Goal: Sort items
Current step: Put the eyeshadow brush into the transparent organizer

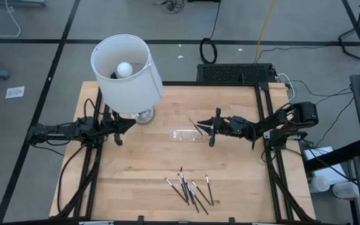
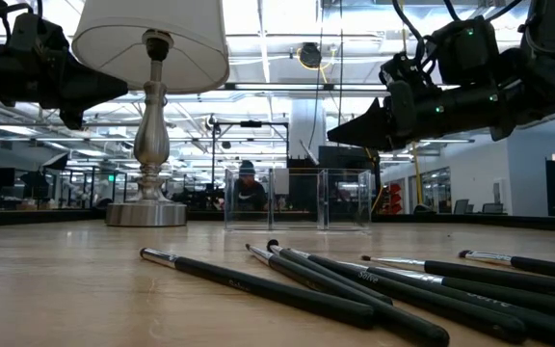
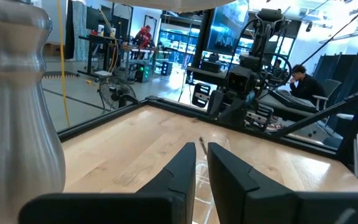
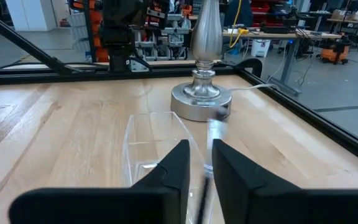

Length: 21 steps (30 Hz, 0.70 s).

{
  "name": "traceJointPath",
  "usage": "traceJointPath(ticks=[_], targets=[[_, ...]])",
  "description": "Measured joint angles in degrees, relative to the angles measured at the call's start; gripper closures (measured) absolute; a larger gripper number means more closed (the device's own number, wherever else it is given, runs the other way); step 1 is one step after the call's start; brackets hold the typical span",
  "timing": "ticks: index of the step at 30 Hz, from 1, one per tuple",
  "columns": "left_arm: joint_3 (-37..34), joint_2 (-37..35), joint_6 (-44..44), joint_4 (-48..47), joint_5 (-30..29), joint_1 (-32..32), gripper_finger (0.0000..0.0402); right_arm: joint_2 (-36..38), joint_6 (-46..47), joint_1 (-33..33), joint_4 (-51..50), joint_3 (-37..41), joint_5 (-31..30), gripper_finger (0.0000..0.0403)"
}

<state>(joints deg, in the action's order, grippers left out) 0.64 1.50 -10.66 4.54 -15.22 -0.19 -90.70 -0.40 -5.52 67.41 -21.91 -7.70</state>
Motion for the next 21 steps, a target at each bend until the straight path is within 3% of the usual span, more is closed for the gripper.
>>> traceJointPath(ticks=[17, 21], targets=[[0.1, 0.0, 1.2, -0.6, 0.1, 0.0, 0.0353, 0.2, -3.5, 1.6, 5.3, 0.0, 0.2, 0.0319], [0.3, 0.1, 0.7, -2.0, 4.0, 0.0, 0.0353, 2.5, -6.2, 4.7, 5.4, 0.0, -3.1, 0.0327]])
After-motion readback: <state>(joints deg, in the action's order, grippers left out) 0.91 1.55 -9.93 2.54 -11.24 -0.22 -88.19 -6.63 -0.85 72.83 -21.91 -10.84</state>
